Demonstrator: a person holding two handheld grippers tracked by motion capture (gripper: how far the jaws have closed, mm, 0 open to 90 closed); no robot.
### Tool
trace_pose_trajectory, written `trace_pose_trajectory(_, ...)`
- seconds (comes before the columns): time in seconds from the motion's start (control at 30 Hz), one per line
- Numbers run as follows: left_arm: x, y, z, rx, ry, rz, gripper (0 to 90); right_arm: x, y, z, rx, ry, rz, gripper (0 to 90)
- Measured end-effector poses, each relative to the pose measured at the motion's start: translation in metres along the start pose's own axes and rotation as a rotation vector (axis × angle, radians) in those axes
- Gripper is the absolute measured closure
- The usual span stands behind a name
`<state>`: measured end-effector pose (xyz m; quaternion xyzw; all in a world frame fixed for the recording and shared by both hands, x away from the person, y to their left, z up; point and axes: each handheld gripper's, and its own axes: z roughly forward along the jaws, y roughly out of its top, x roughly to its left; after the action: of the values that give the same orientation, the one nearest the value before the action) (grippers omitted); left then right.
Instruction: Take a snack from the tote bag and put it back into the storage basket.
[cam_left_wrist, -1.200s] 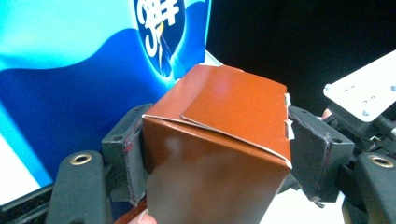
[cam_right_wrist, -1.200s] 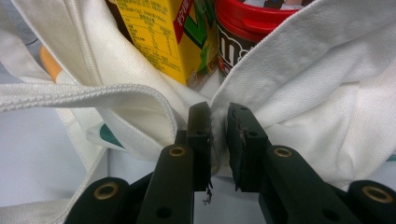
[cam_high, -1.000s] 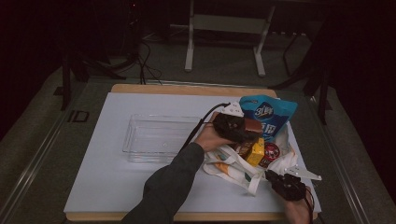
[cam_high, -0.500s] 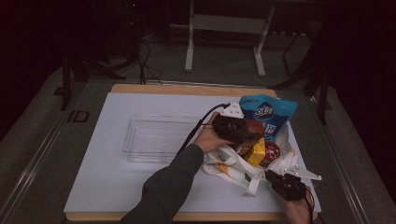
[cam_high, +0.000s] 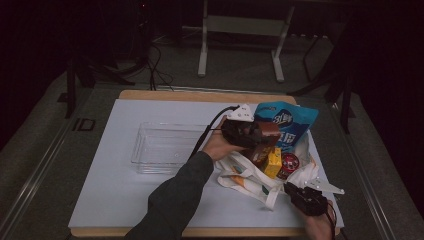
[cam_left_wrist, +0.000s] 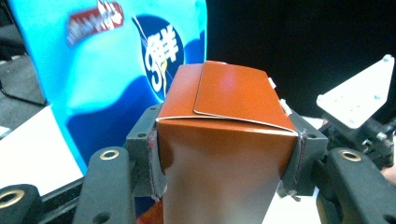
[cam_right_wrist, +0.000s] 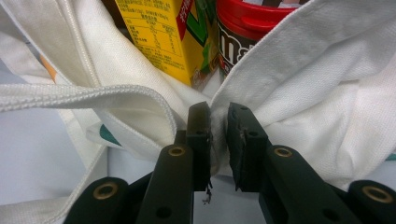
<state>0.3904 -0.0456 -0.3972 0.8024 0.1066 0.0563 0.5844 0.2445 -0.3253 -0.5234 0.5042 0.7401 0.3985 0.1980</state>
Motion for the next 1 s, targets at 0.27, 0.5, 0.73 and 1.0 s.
trace_pose_trajectory(0.27,0.003,0.006,-0.016,-0.039,0.001,-0.01,43.2,0.0,-0.001,0.0,-0.004,0.003,-0.002,79.0)
trace_pose_trajectory(0.5,-0.001,0.018,-0.027,-0.069,0.008,0.001,43.1,0.0,-0.002,0.0,-0.01,0.001,-0.002,79.0)
trace_pose_trajectory(0.73,-0.003,0.028,-0.037,-0.097,0.002,-0.002,43.1,0.0,-0.003,-0.001,-0.012,-0.002,-0.008,79.0)
trace_pose_trajectory(1.0,-0.005,0.036,-0.044,-0.113,0.005,-0.012,43.2,0.0,-0.003,-0.001,-0.015,0.0,-0.009,79.0)
